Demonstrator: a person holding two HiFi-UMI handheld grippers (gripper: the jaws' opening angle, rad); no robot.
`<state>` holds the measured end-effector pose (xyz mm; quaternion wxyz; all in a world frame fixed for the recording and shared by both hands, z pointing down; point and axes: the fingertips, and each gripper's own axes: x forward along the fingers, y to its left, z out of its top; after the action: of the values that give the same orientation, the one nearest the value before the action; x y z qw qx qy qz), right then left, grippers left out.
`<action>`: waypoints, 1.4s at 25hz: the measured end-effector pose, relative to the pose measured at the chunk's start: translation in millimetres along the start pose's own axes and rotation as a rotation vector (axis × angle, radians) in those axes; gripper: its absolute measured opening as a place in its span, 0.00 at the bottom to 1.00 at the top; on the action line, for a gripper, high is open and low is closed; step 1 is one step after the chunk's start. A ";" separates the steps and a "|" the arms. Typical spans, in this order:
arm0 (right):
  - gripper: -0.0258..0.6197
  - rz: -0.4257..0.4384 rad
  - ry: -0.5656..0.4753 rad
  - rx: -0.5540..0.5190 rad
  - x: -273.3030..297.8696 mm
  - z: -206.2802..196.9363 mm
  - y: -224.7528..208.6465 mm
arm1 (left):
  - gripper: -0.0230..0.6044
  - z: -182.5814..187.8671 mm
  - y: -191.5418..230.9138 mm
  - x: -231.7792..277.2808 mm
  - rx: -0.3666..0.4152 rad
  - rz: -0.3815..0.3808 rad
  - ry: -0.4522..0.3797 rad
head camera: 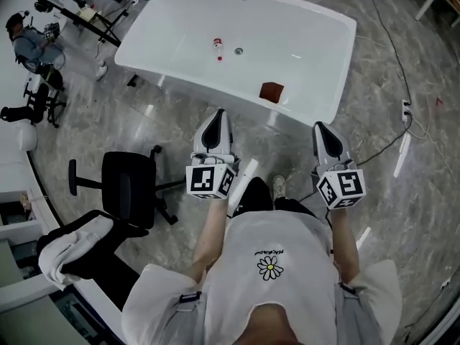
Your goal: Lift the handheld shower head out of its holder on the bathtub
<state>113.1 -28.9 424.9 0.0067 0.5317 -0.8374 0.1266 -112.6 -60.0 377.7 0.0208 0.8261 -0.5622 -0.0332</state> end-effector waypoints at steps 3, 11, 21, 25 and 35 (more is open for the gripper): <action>0.08 0.014 -0.006 -0.012 38.5 7.2 -6.4 | 0.04 -0.8 17.0 29.7 -0.017 0.005 -0.010; 0.08 0.019 0.000 -0.028 173.7 28.2 -29.9 | 0.04 -19.0 83.2 145.0 -0.073 -0.028 -0.036; 0.08 0.031 -0.025 -0.016 308.5 79.4 -54.9 | 0.04 -0.3 145.0 278.5 -0.076 -0.056 -0.037; 0.08 0.042 -0.062 -0.020 328.5 98.7 -81.4 | 0.04 3.0 131.2 311.3 -0.051 -0.073 -0.031; 0.08 0.077 -0.143 0.019 358.1 130.6 -170.5 | 0.04 10.3 86.5 359.3 -0.053 -0.046 -0.030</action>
<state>125.8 -444.4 385.6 -0.0633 0.5069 -0.8543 0.0963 -62.3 -426.0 362.3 0.0333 0.8373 -0.5422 -0.0610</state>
